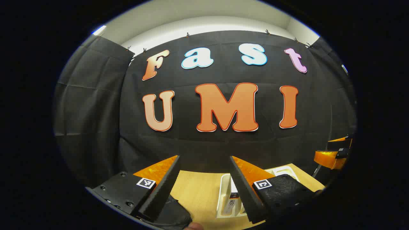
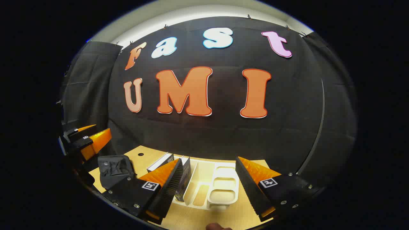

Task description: Open the schoolbag, grab two books from the bookshelf and put them into the schoolbag.

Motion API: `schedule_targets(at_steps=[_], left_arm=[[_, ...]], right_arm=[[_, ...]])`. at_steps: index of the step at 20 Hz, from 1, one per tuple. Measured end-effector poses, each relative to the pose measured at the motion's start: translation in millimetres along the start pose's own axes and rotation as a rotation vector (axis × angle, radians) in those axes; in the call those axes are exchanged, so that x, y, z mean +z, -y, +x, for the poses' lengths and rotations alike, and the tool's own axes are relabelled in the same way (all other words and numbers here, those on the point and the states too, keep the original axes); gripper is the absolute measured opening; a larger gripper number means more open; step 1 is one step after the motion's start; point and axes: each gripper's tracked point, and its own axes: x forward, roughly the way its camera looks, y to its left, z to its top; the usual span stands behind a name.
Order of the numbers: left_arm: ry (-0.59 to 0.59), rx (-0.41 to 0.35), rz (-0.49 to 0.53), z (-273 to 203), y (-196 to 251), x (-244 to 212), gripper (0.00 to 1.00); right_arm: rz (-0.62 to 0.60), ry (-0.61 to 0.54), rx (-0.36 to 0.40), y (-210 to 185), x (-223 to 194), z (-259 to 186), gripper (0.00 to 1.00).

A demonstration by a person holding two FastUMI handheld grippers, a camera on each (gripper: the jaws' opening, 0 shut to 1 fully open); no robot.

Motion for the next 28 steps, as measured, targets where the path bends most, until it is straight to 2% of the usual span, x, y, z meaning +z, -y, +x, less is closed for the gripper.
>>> schedule_targets(at_steps=[4,8,14,17,23,28], left_arm=[[0.005,-0.038,0.013,5.8,-6.5,-2.3,0.96],[0.005,-0.038,0.005,12.3,-25.0,-2.2,0.96],[-0.001,-0.045,-0.032,13.7,-32.7,-6.4,0.96],[-0.013,-0.02,-0.01,14.6,-42.1,-13.9,0.96],[-0.058,-0.009,0.186,5.4,-49.7,-50.4,0.96],[-0.123,-0.016,0.404,-9.1,-47.2,-101.8,0.98]], right_arm=[[0.053,0.019,-0.06,-6.7,5.9,1.7,0.98],[0.028,0.036,-0.086,-20.7,10.7,3.7,0.98],[0.0,0.051,-0.072,-42.9,14.7,7.1,0.98],[-0.001,0.04,-0.045,-54.3,9.1,10.2,0.98],[-0.011,0.016,-0.008,-62.3,-0.7,18.7,0.98],[-0.044,-0.002,0.006,-56.5,-10.0,32.5,0.98]])
